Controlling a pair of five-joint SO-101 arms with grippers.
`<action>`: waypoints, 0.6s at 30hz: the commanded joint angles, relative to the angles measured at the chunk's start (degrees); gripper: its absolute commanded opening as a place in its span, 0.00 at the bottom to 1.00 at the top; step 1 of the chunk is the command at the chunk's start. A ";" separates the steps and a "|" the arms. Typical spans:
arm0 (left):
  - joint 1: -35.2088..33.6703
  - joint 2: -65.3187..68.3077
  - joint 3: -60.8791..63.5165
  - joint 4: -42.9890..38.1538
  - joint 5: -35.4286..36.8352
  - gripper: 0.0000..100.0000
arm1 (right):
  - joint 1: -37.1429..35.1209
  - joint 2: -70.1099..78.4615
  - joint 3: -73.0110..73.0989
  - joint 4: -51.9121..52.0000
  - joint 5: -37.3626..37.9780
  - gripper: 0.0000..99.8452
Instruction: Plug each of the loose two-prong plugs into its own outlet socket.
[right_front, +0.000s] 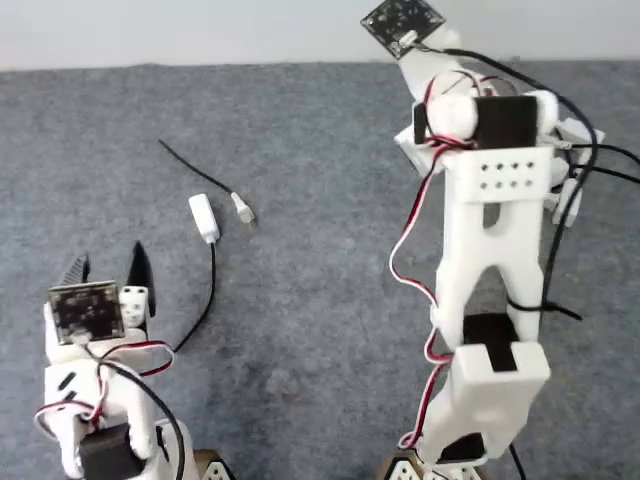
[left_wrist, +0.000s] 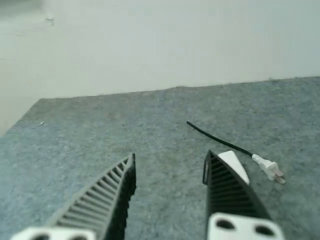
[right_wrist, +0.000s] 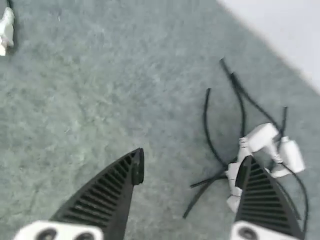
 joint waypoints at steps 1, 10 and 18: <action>1.93 0.00 1.27 -3.60 -0.62 0.22 | -0.75 5.32 0.00 1.19 -1.05 0.28; 5.98 14.68 4.97 -16.18 -2.90 0.22 | -1.27 19.91 -0.26 -3.03 -1.41 0.28; 9.23 54.86 -9.63 -26.55 -2.73 0.22 | -2.07 20.79 -0.26 -6.73 -7.82 0.28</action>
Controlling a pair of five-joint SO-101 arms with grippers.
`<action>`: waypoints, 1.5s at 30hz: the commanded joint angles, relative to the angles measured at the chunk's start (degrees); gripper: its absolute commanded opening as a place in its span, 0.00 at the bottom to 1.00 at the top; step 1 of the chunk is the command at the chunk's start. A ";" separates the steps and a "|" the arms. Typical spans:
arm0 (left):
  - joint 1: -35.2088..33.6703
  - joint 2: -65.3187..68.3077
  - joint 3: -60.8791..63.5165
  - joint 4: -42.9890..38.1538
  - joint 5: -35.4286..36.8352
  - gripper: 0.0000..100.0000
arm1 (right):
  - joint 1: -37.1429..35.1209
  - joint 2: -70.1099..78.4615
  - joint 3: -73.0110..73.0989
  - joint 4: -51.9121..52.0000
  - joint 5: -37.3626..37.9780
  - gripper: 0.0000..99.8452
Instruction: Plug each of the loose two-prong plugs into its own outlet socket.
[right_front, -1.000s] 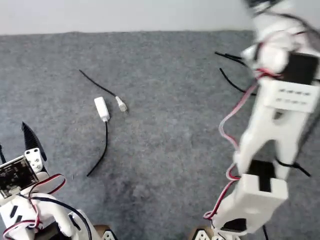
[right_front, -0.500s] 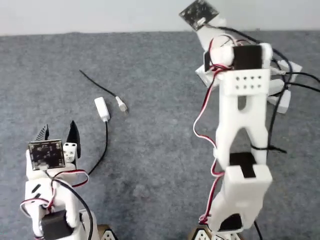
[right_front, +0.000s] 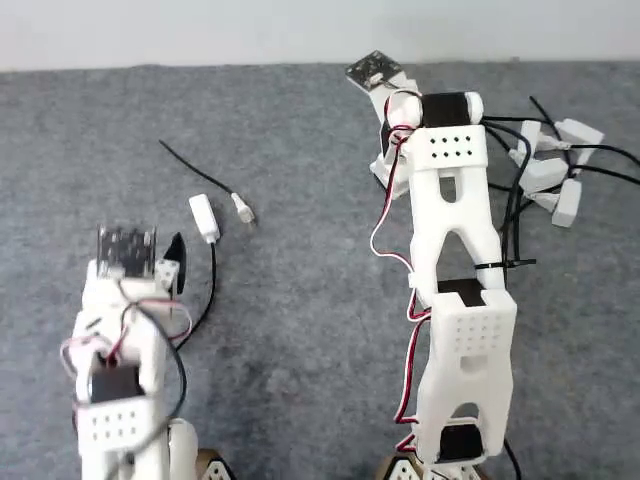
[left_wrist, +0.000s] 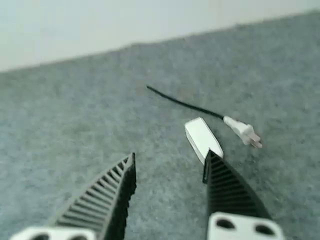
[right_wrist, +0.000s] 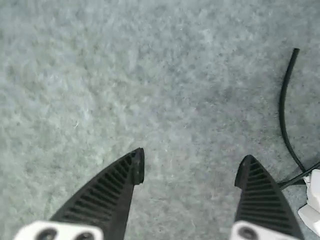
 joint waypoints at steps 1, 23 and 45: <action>2.37 25.14 -13.05 -3.96 -0.35 0.22 | -0.75 -0.48 -0.09 -4.18 -2.90 0.28; 5.36 95.65 -81.01 24.53 2.99 0.22 | 0.31 2.77 -0.09 -8.66 -5.54 0.28; 8.53 100.92 -86.02 32.18 0.79 0.01 | 3.65 3.56 0.00 -10.15 -6.07 0.28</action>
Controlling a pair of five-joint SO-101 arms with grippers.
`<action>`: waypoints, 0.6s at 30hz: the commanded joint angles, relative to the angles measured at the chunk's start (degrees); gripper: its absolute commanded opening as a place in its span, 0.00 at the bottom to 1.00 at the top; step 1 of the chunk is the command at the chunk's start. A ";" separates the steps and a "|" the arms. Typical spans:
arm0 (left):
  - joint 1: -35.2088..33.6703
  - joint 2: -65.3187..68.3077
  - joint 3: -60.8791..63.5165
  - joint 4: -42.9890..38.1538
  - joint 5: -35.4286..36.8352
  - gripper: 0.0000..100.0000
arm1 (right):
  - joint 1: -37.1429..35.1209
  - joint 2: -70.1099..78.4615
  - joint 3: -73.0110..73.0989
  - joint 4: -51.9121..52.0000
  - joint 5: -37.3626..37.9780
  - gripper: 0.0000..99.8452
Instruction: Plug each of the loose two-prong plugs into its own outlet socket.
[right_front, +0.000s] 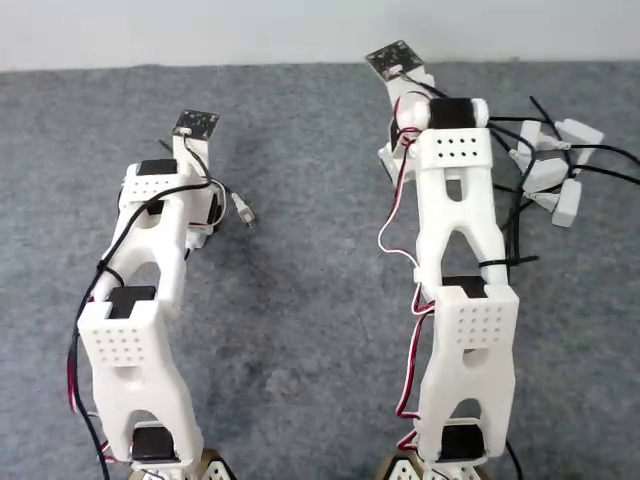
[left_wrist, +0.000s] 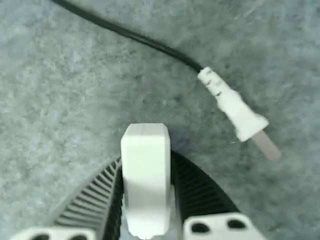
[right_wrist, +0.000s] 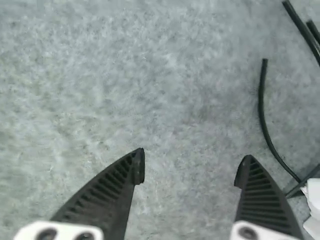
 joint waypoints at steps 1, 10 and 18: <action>1.23 -1.67 0.57 -2.11 -1.05 0.01 | 1.27 0.13 -0.35 -0.84 -0.62 0.28; 1.41 -2.46 2.24 -3.25 -1.14 0.01 | 1.27 2.07 -0.35 -1.19 -0.62 0.28; 1.41 -2.46 2.33 -3.08 -1.14 0.01 | 1.19 4.97 -0.44 -3.47 -0.62 0.28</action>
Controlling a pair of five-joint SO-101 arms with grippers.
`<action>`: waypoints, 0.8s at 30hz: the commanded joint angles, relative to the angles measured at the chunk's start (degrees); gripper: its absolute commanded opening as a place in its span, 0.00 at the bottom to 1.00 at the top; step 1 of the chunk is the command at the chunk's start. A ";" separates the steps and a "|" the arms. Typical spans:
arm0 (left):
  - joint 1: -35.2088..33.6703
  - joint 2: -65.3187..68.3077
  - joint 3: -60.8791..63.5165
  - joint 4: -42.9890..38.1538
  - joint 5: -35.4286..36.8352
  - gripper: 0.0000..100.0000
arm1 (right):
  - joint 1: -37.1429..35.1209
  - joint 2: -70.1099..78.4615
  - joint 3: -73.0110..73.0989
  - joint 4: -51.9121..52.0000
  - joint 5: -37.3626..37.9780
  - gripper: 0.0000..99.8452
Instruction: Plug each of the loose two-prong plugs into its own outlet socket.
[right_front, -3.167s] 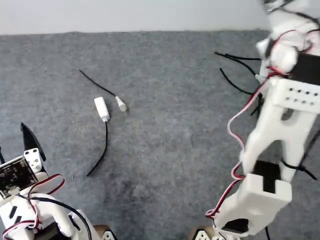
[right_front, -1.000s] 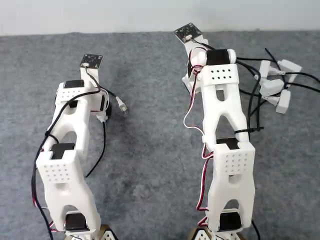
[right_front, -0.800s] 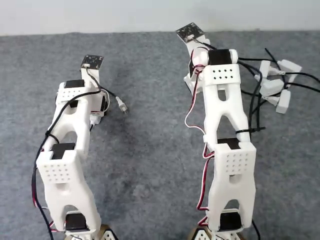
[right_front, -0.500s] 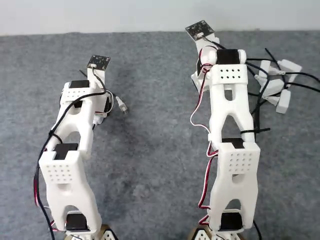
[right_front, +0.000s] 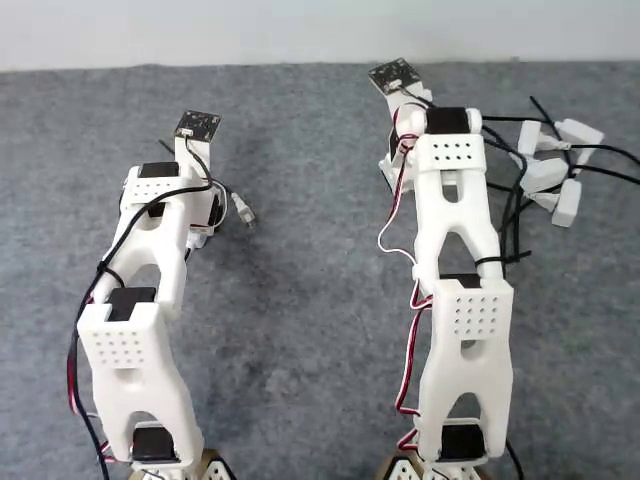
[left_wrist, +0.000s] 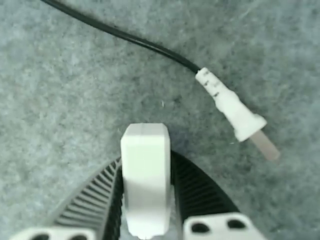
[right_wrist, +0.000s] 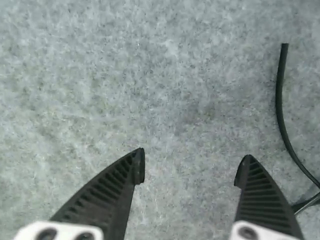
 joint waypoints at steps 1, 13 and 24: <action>1.05 -2.02 0.31 -1.14 -0.70 0.01 | 0.48 -0.57 -0.44 -1.27 -0.62 0.28; 11.96 -27.08 21.05 -1.32 -3.08 0.01 | 0.04 -0.57 -0.70 -1.36 -0.62 0.28; 16.35 -65.58 63.52 -17.85 -28.75 0.01 | 0.40 -0.40 -0.70 -1.27 -0.62 0.28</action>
